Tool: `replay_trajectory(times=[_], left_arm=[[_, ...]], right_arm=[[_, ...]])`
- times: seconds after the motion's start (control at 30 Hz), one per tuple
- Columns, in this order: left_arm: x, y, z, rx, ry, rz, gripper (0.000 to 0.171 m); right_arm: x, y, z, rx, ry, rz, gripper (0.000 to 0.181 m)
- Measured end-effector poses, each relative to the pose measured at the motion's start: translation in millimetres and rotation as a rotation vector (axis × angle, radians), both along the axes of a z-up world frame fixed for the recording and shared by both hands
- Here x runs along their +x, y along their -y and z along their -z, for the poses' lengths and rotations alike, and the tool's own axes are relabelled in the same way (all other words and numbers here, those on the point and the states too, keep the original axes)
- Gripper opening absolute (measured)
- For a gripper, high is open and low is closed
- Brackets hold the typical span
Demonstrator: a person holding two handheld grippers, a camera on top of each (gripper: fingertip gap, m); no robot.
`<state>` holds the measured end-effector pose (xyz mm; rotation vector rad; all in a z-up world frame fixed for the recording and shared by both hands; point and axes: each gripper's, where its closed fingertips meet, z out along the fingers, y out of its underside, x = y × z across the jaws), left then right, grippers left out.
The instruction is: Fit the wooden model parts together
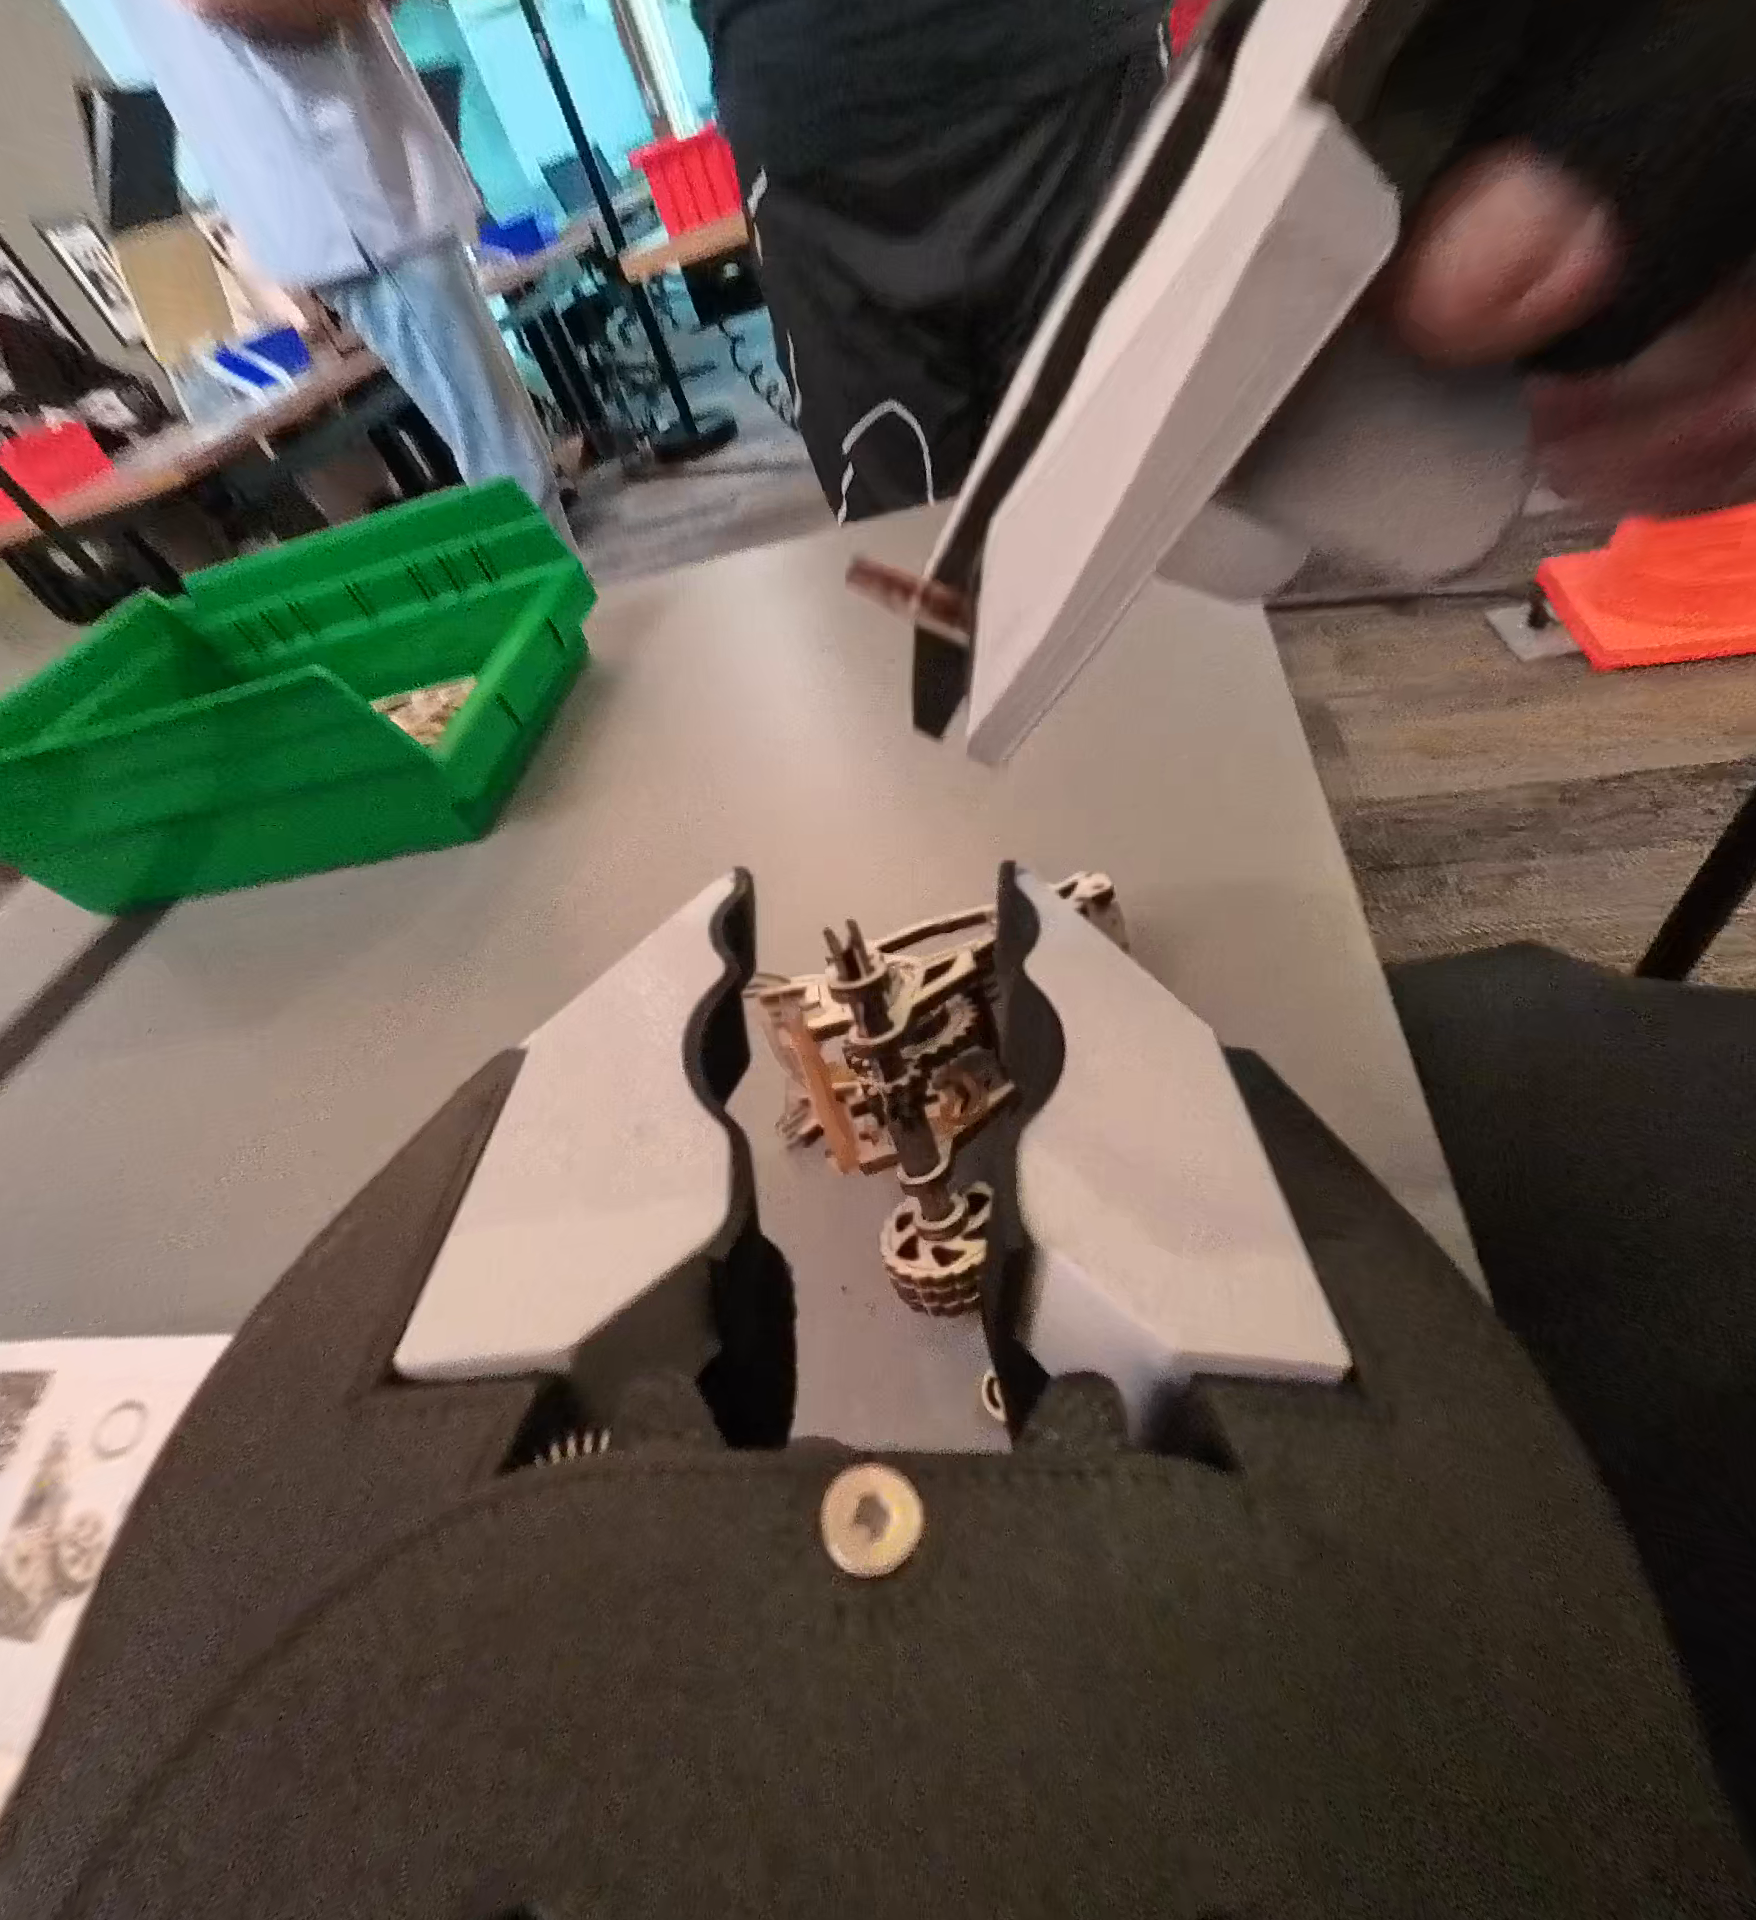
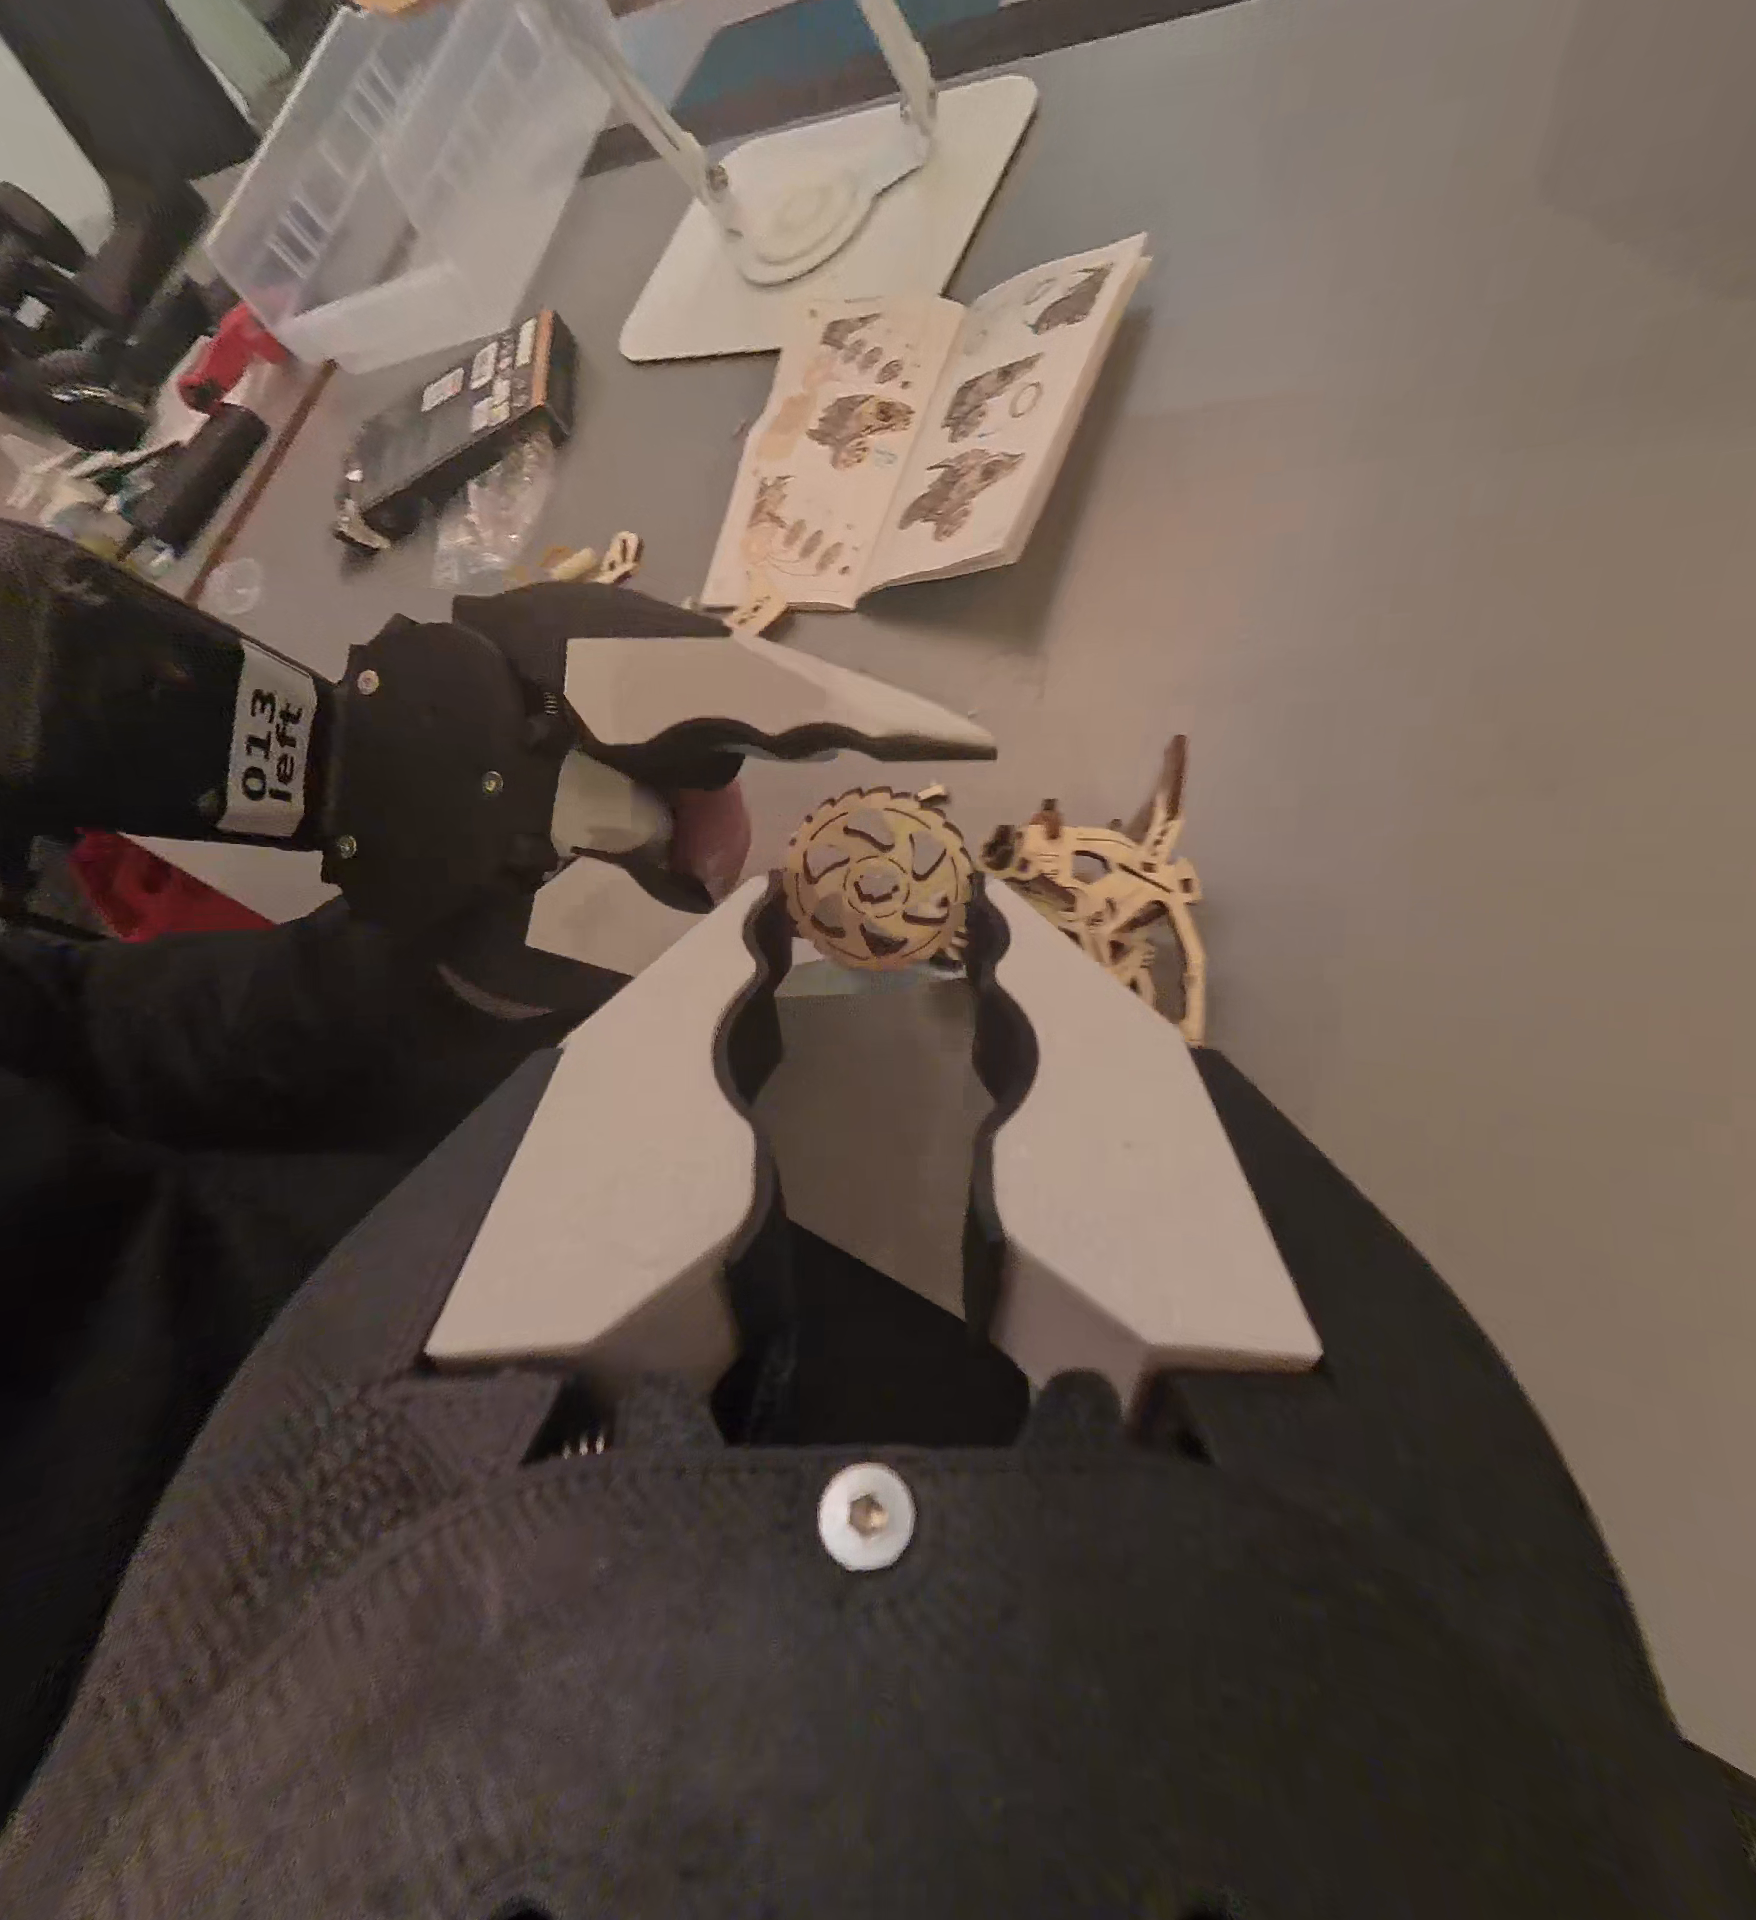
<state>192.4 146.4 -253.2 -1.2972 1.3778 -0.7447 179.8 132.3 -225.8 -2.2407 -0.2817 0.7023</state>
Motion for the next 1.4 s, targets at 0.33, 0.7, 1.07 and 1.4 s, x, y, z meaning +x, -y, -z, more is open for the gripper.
replay_trajectory(times=[0.33,0.7,1.07,1.4], left_arm=[[5,-12,21,-0.115,-0.028,-0.026,0.006],[-9,-17,18,-0.117,-0.002,-0.073,0.003],[-21,-19,27,-0.208,-0.043,-0.027,0.042],[-23,-12,50,-0.183,-0.166,0.001,0.012]], right_arm=[[18,-7,21,-0.055,0.005,0.023,0.032],[10,-17,30,-0.076,-0.008,-0.001,0.031],[10,-18,32,-0.082,0.000,-0.008,0.031],[1,-23,44,-0.121,-0.007,-0.053,0.031]])
